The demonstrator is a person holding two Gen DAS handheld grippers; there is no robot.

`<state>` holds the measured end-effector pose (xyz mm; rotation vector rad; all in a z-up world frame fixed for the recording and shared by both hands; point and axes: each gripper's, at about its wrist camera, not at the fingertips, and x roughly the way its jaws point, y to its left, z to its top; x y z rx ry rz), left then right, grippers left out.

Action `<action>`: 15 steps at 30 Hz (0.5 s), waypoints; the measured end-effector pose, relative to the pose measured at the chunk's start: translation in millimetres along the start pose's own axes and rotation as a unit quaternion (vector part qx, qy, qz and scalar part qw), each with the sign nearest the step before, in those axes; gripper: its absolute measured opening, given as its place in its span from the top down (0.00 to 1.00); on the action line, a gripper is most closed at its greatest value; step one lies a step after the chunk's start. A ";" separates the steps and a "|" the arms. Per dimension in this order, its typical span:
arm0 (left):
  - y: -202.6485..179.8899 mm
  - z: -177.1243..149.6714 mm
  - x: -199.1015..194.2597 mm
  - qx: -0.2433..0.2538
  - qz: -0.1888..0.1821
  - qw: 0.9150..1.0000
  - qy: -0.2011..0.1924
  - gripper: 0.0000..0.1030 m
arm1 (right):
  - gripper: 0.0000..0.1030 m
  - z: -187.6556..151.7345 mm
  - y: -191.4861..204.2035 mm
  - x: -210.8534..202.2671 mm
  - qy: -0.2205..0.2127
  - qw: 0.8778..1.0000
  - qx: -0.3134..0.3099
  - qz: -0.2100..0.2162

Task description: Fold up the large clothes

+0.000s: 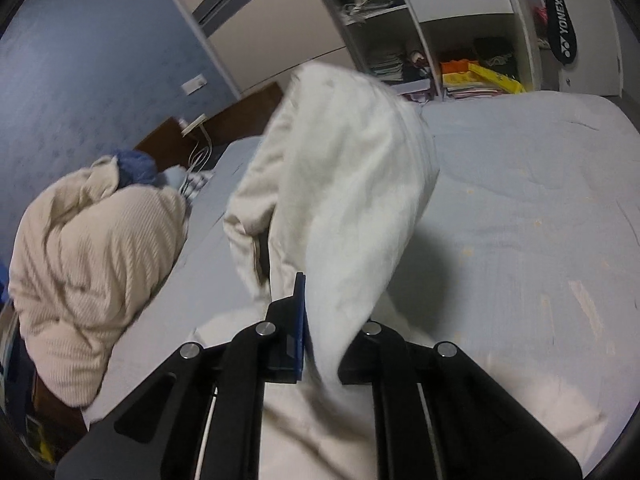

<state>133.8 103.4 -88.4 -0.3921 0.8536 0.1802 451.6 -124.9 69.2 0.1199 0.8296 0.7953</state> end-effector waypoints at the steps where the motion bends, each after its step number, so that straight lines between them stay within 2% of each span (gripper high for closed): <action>1: 0.0 -0.1 -0.1 0.000 0.000 1.000 0.000 0.05 | 0.92 -9.7 5.9 -7.3 0.004 1.000 -0.003 -0.001; 8: -0.4 0.0 -0.3 0.000 0.001 1.000 0.000 0.05 | 0.93 -66.9 34.0 -39.9 0.011 0.999 -0.030 -0.018; 15: -1.4 -4.1 -9.2 0.000 0.014 1.000 -0.002 0.06 | 0.93 -121.2 52.3 -52.7 0.008 0.995 -0.078 -0.053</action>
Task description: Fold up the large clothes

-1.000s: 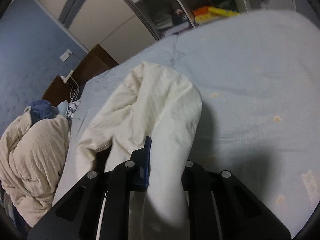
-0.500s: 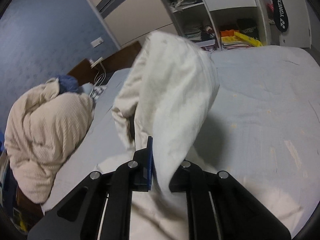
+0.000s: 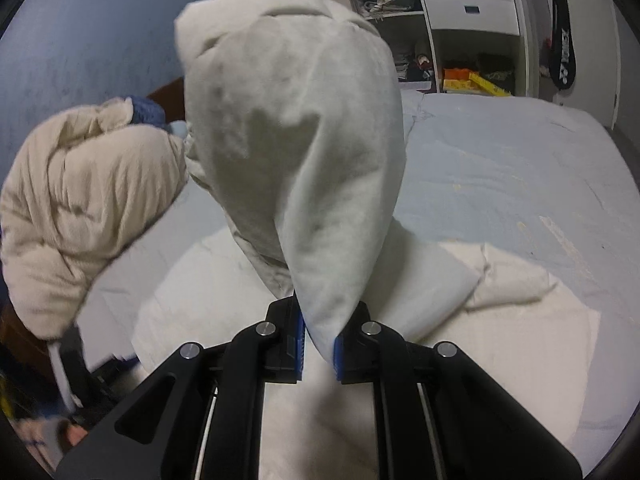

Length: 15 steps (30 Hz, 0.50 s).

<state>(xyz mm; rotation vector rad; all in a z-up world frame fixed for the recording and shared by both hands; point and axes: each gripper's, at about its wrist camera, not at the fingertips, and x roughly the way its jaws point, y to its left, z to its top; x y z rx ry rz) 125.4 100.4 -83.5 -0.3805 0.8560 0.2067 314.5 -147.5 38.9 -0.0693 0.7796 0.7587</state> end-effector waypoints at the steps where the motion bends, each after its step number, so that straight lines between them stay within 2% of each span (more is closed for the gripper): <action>1: 0.5 -0.9 -3.5 -0.003 0.002 1.000 -0.002 0.06 | 0.93 -11.2 5.6 -0.5 0.001 1.000 -0.015 -0.008; 4: 1.3 -2.7 -13.5 -0.015 0.003 1.000 -0.006 0.06 | 0.93 -37.4 13.3 -0.9 0.000 0.999 -0.040 -0.022; 10: 15.3 -4.8 -46.2 -0.076 -0.012 0.996 -0.034 0.06 | 0.93 -77.1 23.7 4.3 0.003 0.995 -0.082 -0.051; 15: 13.0 1.0 -66.6 -0.095 -0.035 0.994 -0.032 0.06 | 0.92 -99.5 22.2 4.2 -0.002 0.994 -0.093 -0.058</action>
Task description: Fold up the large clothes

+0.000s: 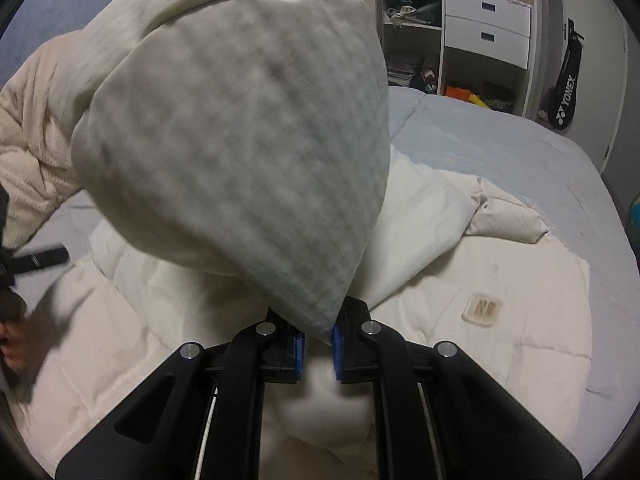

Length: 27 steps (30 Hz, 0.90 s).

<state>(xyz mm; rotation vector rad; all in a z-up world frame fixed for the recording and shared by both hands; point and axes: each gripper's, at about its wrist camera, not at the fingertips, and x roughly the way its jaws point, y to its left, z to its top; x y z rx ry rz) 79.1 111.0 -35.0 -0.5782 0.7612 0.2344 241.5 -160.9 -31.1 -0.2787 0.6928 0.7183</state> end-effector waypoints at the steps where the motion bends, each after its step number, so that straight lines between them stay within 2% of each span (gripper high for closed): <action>1: -7.2 4.1 -6.4 0.007 -0.008 1.000 0.002 0.06 | 0.92 -3.8 0.6 0.5 -0.001 1.000 -0.005 -0.002; 10: -101.8 50.2 -46.8 0.072 -0.095 0.993 -0.003 0.06 | 0.92 -20.9 2.4 1.8 -0.005 1.000 -0.008 -0.015; 16: -142.1 67.0 -29.6 0.035 -0.151 0.988 0.022 0.08 | 0.92 -27.4 5.9 -0.7 -0.010 1.000 0.003 -0.018; 18: -149.6 71.5 -13.8 0.007 -0.169 0.984 0.046 0.15 | 0.92 -25.6 3.1 -0.5 -0.011 1.000 0.005 -0.019; 20: -155.8 74.0 0.6 -0.015 -0.177 0.982 0.070 0.30 | 0.92 -22.2 -4.2 1.5 -0.010 1.000 0.008 -0.018; 22: -156.8 74.5 11.3 -0.034 -0.180 0.979 0.087 0.40 | 0.92 -20.8 -7.5 2.5 -0.011 1.000 0.010 -0.018; 23: -156.6 73.5 19.3 -0.052 -0.189 0.976 0.099 0.47 | 0.92 -21.3 -8.1 2.4 -0.012 1.000 0.012 -0.018; 24: -155.2 71.8 21.2 -0.065 -0.196 0.973 0.104 0.51 | 0.92 -21.9 -8.3 2.1 -0.012 1.000 0.013 -0.018; 27: -154.7 72.9 27.5 -0.083 -0.219 0.967 0.103 0.75 | 0.92 -22.9 -8.4 1.7 -0.012 1.000 0.015 -0.020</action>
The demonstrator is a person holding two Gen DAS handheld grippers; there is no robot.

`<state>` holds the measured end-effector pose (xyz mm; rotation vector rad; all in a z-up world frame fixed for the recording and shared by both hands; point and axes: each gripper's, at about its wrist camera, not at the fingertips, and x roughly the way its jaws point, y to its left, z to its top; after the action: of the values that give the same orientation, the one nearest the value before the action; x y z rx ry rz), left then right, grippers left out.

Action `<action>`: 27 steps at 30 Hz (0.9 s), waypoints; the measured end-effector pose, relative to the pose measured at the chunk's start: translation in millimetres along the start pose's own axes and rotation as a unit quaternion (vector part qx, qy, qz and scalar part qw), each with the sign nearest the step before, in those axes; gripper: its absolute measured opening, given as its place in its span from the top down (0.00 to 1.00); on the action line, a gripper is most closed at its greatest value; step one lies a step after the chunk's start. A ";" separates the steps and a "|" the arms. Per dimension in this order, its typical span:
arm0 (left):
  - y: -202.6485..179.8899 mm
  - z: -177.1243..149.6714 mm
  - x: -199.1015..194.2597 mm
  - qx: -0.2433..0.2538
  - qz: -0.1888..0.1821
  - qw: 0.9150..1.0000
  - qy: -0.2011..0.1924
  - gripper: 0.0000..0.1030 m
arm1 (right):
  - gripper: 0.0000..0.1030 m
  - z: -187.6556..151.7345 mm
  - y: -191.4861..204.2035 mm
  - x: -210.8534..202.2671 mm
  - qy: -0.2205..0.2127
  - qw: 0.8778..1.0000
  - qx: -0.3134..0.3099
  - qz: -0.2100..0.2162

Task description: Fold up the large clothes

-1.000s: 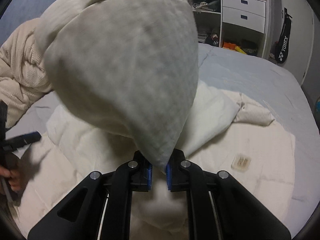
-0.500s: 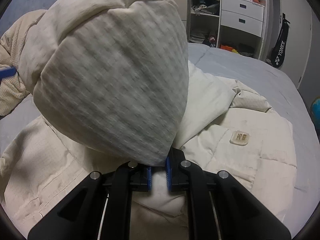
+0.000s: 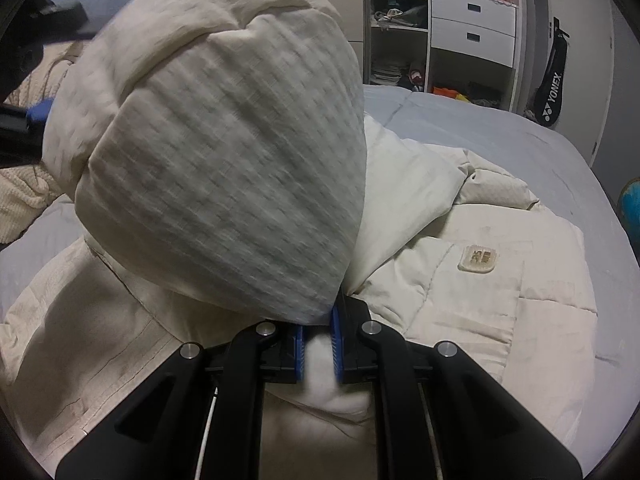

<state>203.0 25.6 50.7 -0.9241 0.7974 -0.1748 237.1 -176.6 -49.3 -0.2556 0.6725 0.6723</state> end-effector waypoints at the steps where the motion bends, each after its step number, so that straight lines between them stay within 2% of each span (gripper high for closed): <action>1: -1.3 0.4 -0.4 0.004 -0.004 1.000 -0.005 0.83 | 0.92 -0.1 0.3 -0.6 0.000 1.000 0.000 -0.001; 2: -4.9 -0.2 -2.4 0.015 -0.007 1.000 -0.013 0.88 | 0.92 -0.7 1.6 -1.3 0.000 1.000 -0.001 -0.003; 4: -11.3 -3.1 -6.9 0.038 -0.010 0.999 -0.021 0.91 | 0.92 -1.0 3.8 -3.7 -0.002 1.000 -0.003 -0.006; 8: -13.4 -14.2 -15.8 0.062 0.008 0.998 -0.032 0.92 | 0.85 -6.7 4.3 -15.0 -0.001 1.000 0.011 -0.001; 12: 1.6 -29.7 -27.3 0.054 0.013 0.998 -0.035 0.92 | 0.74 -16.2 1.1 -34.8 0.000 0.999 0.048 0.011; 15: 25.6 -45.4 -30.5 0.028 0.015 0.999 -0.037 0.92 | 0.64 -28.1 -8.0 -47.7 0.003 0.993 0.112 0.048; 16: 34.3 -49.8 -30.0 0.018 0.019 0.999 -0.037 0.92 | 0.58 -34.0 -13.5 -50.7 0.009 0.986 0.151 0.069; 17: 43.1 -55.4 -31.8 0.008 0.021 0.999 -0.037 0.92 | 0.56 -37.9 -16.8 -51.0 0.013 0.981 0.174 0.082; 21: 66.8 -65.8 -29.4 -0.016 0.034 0.999 -0.032 0.92 | 0.54 -55.4 -29.4 -49.8 0.023 0.946 0.288 0.145; 23: 72.8 -67.2 -26.7 -0.020 0.038 0.999 -0.028 0.92 | 0.52 -61.4 -34.8 -47.6 0.019 0.925 0.338 0.173; 27: 79.6 -68.0 -25.0 -0.023 0.038 0.999 -0.023 0.92 | 0.48 -64.3 -46.0 -34.0 0.009 0.871 0.436 0.226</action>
<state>123.9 41.8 -20.5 -0.9370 0.7949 -0.0692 215.6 -255.6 -75.8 0.7605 1.0022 0.7408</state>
